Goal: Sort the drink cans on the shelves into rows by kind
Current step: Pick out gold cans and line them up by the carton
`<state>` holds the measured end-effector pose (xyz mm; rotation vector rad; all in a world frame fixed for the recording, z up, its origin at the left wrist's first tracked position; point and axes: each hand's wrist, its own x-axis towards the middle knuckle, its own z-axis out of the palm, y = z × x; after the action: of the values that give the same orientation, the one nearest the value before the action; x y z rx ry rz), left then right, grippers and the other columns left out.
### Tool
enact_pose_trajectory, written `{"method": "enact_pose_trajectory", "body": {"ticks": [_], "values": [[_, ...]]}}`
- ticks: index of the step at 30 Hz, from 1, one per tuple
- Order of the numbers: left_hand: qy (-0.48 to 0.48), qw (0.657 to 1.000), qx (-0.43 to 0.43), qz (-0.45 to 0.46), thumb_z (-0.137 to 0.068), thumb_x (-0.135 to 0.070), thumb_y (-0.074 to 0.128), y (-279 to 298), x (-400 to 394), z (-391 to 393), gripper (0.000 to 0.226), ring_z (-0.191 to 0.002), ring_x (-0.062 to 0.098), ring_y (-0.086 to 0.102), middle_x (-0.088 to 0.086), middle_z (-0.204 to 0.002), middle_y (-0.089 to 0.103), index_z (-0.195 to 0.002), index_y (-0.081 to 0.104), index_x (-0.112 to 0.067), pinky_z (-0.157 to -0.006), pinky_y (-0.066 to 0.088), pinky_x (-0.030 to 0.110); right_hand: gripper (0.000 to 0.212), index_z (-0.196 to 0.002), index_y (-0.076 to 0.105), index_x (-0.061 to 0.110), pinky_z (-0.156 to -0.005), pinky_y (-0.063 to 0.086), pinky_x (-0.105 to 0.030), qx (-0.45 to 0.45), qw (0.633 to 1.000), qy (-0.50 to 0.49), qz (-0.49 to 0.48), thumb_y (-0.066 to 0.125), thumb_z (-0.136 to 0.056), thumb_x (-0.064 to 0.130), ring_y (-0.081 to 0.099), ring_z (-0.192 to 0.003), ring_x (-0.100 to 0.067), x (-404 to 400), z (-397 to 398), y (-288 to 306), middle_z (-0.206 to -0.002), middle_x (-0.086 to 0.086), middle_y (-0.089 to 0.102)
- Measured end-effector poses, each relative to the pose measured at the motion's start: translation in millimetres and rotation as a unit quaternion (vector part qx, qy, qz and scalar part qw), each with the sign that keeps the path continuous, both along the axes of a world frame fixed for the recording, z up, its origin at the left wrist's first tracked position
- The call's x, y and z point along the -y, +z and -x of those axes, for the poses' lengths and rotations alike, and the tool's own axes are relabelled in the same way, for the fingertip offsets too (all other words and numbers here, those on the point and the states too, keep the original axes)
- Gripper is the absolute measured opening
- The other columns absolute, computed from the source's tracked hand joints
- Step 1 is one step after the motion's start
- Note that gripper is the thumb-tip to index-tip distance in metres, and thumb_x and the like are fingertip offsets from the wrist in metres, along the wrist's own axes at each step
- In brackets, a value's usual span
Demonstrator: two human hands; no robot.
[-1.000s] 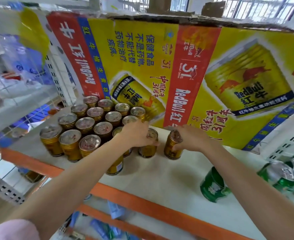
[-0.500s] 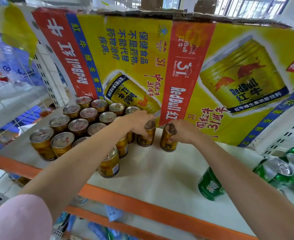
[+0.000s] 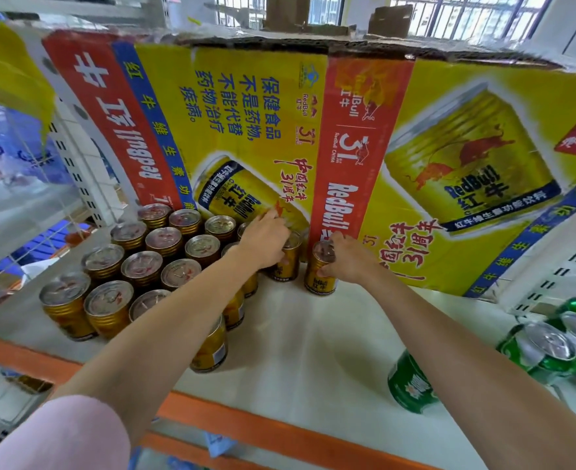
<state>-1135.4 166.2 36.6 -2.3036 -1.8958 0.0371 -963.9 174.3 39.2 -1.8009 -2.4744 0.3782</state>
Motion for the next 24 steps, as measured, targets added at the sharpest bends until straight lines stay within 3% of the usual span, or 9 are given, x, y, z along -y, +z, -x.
{"method": "enact_pose_trajectory", "body": {"ticks": [5,8,11,15,18,21,24], "values": [[0.048,0.994,0.098,0.024,-0.087,-0.024,0.064,-7.5,8.4,2.9,0.046,-0.112,0.032,0.049,0.012,-0.13,0.034,-0.132,0.053,-0.016,-0.089,0.049,0.042,0.078,-0.135,0.029,0.006,-0.094,0.042,-0.043,-0.016,1.0,-0.023,-0.008,0.073,-0.078,0.036,0.045,-0.123,-0.034,-6.6,9.4,-3.9,-0.137,-0.014,0.043],[0.041,0.995,0.095,0.008,-0.088,-0.026,0.063,-10.5,13.0,3.3,0.05,-0.123,0.029,0.04,0.009,-0.13,0.035,-0.135,0.049,-0.016,-0.095,0.046,0.043,0.078,-0.132,0.027,0.005,-0.09,0.043,-0.042,-0.039,0.998,-0.04,-0.008,0.074,-0.078,0.035,0.048,-0.12,-0.035,-5.1,9.2,-6.4,-0.134,-0.016,0.045],[0.042,0.998,0.049,-0.007,-0.088,-0.04,0.06,-8.3,15.1,2.6,0.055,-0.132,0.027,0.025,0.007,-0.134,0.038,-0.136,0.047,-0.018,-0.103,0.037,0.045,0.077,-0.133,0.03,0.008,-0.092,0.042,-0.04,-0.064,0.997,-0.048,0.006,0.074,-0.077,0.035,0.047,-0.12,-0.034,-3.6,1.7,-6.7,-0.133,-0.015,0.045],[0.058,0.993,0.097,0.03,-0.089,-0.042,0.057,4.9,22.1,8.5,0.048,-0.128,0.026,0.036,0.008,-0.133,0.048,-0.129,0.054,-0.016,-0.1,0.041,0.042,0.056,-0.13,0.042,0.011,-0.092,0.041,-0.037,-0.067,0.997,-0.032,0.007,0.066,-0.085,0.034,0.047,-0.119,-0.031,8.6,-24.7,3.9,-0.129,-0.013,0.05],[0.049,0.991,0.126,0.023,-0.093,-0.034,0.054,23.4,43.2,16.5,0.037,-0.124,0.025,0.044,0.006,-0.132,0.052,-0.127,0.056,-0.019,-0.099,0.043,0.04,0.036,-0.124,0.053,0.012,-0.085,0.041,-0.03,-0.09,0.996,-0.009,-0.02,0.058,-0.091,0.024,0.054,-0.111,-0.026,36.5,-57.9,21.9,-0.112,-0.001,0.056],[0.046,0.992,0.118,0.012,-0.092,-0.036,0.055,35.0,75.0,15.9,0.04,-0.119,0.025,0.048,0.004,-0.131,0.053,-0.128,0.054,-0.019,-0.09,0.041,0.035,0.033,-0.122,0.054,0.011,-0.085,0.044,-0.032,-0.132,0.989,-0.029,-0.053,0.058,-0.091,0.019,0.058,-0.102,-0.023,75.7,-96.1,31.5,-0.11,-0.002,0.058],[0.034,0.976,0.213,0.016,-0.09,-0.037,0.059,29.8,111.0,0.8,0.041,-0.12,0.024,0.046,0.004,-0.128,0.055,-0.127,0.055,-0.021,-0.098,0.041,0.039,0.03,-0.119,0.055,0.013,-0.08,0.045,-0.032,-0.199,0.971,-0.079,-0.101,0.059,-0.09,0.019,0.056,-0.091,-0.019,117.7,-125.2,26.5,-0.109,-0.004,0.06]]}}
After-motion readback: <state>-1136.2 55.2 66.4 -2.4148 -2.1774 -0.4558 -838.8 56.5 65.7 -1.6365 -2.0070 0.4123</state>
